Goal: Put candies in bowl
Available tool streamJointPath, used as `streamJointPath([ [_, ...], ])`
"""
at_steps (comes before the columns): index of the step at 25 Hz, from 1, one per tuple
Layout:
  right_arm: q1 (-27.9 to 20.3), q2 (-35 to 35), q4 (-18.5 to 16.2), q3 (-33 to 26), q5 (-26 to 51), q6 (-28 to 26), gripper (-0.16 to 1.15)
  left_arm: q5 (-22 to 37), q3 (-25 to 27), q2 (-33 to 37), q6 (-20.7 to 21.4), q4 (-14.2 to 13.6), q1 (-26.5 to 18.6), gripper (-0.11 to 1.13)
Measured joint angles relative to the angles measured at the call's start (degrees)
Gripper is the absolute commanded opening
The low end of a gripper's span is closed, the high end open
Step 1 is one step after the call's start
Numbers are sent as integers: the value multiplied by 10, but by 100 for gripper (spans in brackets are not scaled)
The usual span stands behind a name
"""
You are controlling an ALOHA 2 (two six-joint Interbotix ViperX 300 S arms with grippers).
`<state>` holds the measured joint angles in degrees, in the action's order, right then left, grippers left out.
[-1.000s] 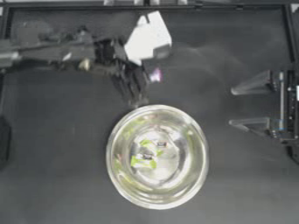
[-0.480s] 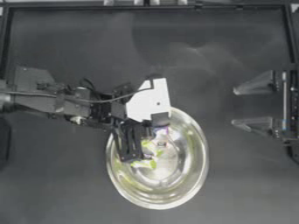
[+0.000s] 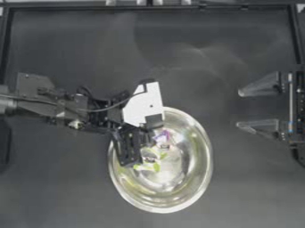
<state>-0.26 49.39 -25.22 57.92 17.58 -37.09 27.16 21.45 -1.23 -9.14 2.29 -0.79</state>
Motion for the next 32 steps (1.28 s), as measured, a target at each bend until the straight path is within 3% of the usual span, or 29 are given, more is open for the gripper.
streamJointPath([
  [4,0,-1,0,0,0,-6,100,-3,1,0,23,7,13,106],
  [10,0,-1,0,0,0,-7,100,-4,3,6,40,11,19,100],
  [15,0,-1,0,0,0,-7,100,-15,25,51,43,11,15,100],
  [24,0,0,-5,0,0,-7,100,-158,171,240,42,11,-22,98],
  [29,0,11,-13,1,-18,-6,100,-201,233,329,44,11,-23,98],
  [32,-1,20,-24,8,-33,-7,100,-226,264,362,50,-12,-28,98],
])
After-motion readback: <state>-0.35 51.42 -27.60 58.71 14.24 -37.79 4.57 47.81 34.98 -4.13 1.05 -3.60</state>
